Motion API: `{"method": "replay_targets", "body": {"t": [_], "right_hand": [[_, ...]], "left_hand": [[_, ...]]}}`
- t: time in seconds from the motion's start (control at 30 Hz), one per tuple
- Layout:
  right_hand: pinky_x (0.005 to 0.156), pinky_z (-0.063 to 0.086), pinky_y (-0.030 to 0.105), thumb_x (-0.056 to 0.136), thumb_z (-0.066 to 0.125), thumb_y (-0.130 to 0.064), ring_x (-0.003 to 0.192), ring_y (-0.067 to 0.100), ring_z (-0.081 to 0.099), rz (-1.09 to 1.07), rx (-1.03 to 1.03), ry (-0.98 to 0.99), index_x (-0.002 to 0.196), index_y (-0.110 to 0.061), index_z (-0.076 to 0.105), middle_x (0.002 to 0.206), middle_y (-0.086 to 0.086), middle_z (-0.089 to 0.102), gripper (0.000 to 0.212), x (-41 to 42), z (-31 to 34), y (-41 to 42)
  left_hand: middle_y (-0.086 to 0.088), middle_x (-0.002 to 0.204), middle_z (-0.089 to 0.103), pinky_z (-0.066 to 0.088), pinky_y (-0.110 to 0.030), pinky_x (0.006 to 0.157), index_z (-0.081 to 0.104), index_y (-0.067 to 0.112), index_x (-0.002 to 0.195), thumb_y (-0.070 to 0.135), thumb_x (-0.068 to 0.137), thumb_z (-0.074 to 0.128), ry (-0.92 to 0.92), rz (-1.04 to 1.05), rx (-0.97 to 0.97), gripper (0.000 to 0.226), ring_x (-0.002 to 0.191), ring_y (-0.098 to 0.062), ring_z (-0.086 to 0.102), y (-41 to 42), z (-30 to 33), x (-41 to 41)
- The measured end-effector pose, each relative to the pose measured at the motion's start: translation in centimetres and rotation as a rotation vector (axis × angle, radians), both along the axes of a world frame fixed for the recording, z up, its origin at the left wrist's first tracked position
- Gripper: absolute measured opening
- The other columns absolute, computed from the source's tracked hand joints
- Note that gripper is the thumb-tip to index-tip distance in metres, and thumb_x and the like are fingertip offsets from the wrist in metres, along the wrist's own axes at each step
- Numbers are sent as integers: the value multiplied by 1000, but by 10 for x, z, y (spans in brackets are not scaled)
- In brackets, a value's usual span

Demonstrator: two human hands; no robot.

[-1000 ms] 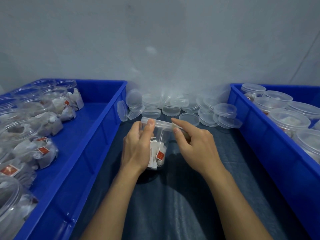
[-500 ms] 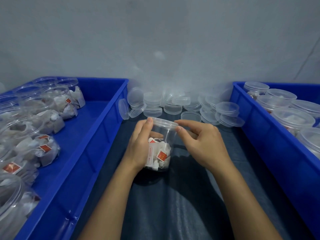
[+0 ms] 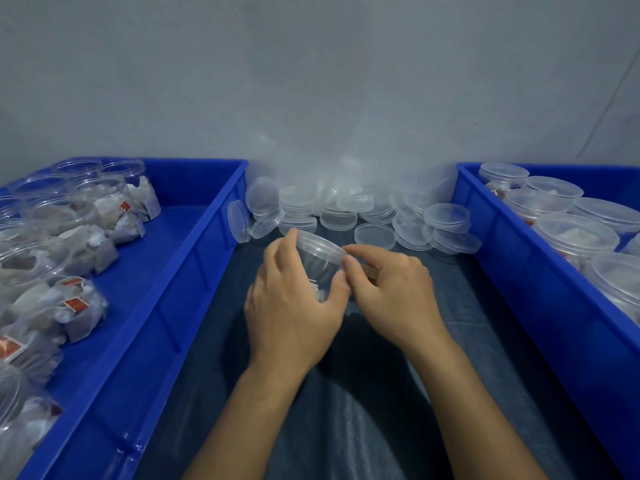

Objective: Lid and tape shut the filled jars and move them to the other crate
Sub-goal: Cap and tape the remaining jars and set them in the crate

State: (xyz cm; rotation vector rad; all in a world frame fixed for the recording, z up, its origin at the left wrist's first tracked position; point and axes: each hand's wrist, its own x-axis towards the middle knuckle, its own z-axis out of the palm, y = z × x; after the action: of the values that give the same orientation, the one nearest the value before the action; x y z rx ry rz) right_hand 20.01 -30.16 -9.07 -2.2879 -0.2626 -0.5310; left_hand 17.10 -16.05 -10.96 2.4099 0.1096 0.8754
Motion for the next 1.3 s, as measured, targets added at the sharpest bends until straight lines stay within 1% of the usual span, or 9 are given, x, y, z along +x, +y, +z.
{"method": "replay_targets", "body": {"t": [0.1, 0.23, 0.4, 0.5, 0.63, 0.83, 0.97, 1.1, 1.3], "right_hand": [[90, 53, 43, 95, 41, -42, 94, 19, 68, 53, 46, 61, 125, -44, 71, 85, -17, 75, 43, -1, 3, 0], [78, 52, 43, 95, 39, -40, 67, 15, 54, 91, 19, 42, 131, -46, 65, 58, -20, 56, 45, -1, 0, 0], [71, 51, 43, 95, 32, -48, 66, 24, 57, 54, -137, -37, 129, -46, 59, 55, -13, 51, 43, -2, -1, -1], [70, 51, 44, 95, 30, -50, 73, 32, 63, 19, -255, -67, 129, -45, 54, 63, -9, 60, 42, -1, -2, 0], [70, 50, 43, 96, 34, -50, 72, 31, 62, 5, -221, -64, 129, -45, 55, 57, -12, 53, 39, 2, -4, -3], [73, 53, 45, 96, 37, -51, 72, 29, 60, 3, -172, -51, 125, -48, 56, 55, -13, 52, 34, 5, -4, -7], [73, 53, 45, 97, 39, -52, 74, 29, 62, 2, -166, -64, 124, -48, 56, 58, -12, 58, 32, 5, -5, -8], [72, 53, 43, 97, 40, -53, 77, 28, 66, -16, -166, -100, 123, -48, 57, 62, -13, 64, 31, 5, -5, -8], [72, 52, 41, 96, 46, -52, 83, 31, 69, -69, -160, -127, 119, -44, 62, 72, -11, 71, 29, 3, -5, -6]], "left_hand": [[-5, 155, 47, 54, -51, 88, 26, 23, 157, 58, 80, 74, 89, 26, 58, 97, 127, -35, 60, 6, -2, 3], [-5, 153, 49, 53, -50, 89, 26, 27, 158, 57, 77, 83, 102, 59, 4, 104, 125, -36, 61, 12, -4, 7], [5, 150, 52, 52, -46, 94, 30, 32, 158, 59, 75, 81, 77, 25, -108, 101, 120, -24, 64, 19, -7, 9], [12, 146, 54, 54, -43, 95, 36, 34, 156, 57, 73, 83, 62, -1, -240, 99, 109, -10, 64, 22, -7, 10], [23, 137, 56, 47, -22, 85, 43, 38, 154, 57, 69, 85, 53, -55, -375, 96, 94, 17, 56, 20, -8, 11], [22, 127, 59, 38, 3, 74, 51, 36, 148, 50, 68, 91, 32, -136, -470, 90, 101, 27, 51, 17, -9, 13], [21, 127, 63, 41, 0, 77, 54, 37, 145, 50, 67, 91, 43, -177, -525, 87, 109, 10, 61, 19, -11, 14], [23, 122, 64, 39, 4, 76, 57, 36, 141, 58, 59, 84, 39, -221, -595, 89, 105, 25, 55, 19, -9, 14], [24, 126, 61, 45, -10, 86, 53, 37, 141, 68, 60, 75, 86, -278, -560, 90, 114, 15, 55, 21, -7, 12]]}}
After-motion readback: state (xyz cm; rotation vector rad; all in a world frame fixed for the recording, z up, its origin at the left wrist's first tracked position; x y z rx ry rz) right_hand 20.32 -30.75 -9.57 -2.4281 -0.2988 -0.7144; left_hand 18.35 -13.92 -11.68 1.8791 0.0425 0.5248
